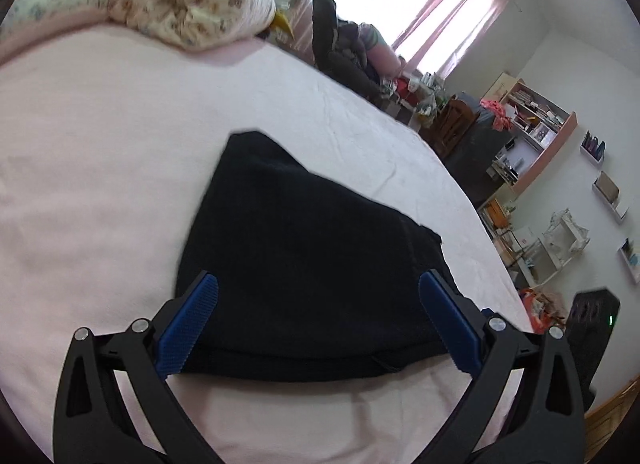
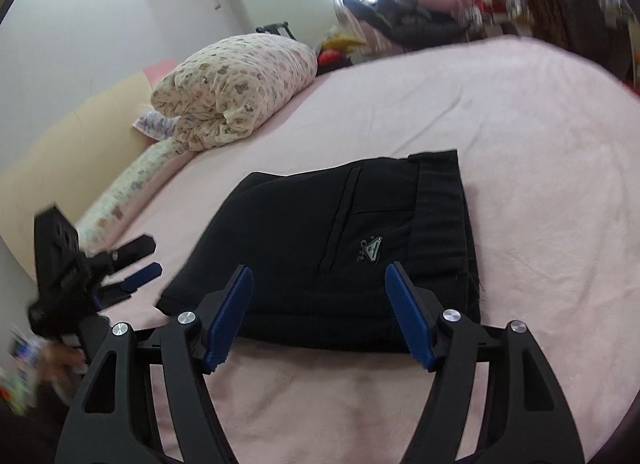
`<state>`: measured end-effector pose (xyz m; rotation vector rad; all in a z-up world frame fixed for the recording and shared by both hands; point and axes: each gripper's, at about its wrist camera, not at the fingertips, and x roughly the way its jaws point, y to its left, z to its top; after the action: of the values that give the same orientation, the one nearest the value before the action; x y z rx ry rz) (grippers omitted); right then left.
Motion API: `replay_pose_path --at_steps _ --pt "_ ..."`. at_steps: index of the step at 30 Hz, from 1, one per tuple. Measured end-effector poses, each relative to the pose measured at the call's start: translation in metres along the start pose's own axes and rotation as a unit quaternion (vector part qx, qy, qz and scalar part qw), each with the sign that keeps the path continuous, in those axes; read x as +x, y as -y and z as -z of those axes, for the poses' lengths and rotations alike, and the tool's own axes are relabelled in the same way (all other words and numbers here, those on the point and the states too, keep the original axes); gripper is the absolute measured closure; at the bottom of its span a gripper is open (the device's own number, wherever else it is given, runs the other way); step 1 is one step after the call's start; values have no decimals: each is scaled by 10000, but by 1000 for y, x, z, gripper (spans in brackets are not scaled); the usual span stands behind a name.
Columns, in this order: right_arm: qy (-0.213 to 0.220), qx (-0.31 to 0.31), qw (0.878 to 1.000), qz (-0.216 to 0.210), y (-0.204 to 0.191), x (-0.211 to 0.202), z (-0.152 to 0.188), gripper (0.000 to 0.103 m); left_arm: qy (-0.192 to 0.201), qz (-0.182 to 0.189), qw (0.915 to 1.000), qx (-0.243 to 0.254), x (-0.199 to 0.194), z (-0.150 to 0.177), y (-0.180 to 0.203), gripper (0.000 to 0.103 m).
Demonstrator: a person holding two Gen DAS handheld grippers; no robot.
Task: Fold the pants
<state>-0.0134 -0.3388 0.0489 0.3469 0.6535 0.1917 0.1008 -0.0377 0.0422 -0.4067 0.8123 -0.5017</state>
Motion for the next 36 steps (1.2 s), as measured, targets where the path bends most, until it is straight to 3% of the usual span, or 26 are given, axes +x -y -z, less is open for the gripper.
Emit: replay_pose_path --at_steps 4,9,12,16,20,24,29,32,35,36 --pt "-5 -408 9989 233 -18 12 9 32 -71 296 9995 89 0 10 4 2" --pt "93 -769 9950 635 -26 18 11 32 -288 85 9992 271 13 21 4 2" --pt "-783 -768 9886 1033 -17 47 19 33 -610 -301 9947 774 27 29 14 2" --pt "-864 -1336 9767 1442 -32 55 27 32 -700 -998 9793 1619 39 47 33 2" --pt "-789 -1160 9826 1214 -26 52 25 29 -576 -855 9830 1522 34 46 28 2" --pt "-643 -1194 9833 1215 -31 47 25 30 -112 -716 9881 1356 14 45 28 2" --pt "-118 -1231 9834 1331 -35 30 16 30 334 -768 9880 1300 0 38 34 2" --pt "-107 -1251 9804 1517 -32 33 13 30 197 -849 9890 1195 6 35 30 2" --pt "-566 -1175 9775 1660 -24 52 18 28 -339 -1063 9869 1168 28 39 23 2" --pt "-561 -1321 9737 1770 -29 54 19 28 -360 -1186 9840 1281 31 41 26 2"
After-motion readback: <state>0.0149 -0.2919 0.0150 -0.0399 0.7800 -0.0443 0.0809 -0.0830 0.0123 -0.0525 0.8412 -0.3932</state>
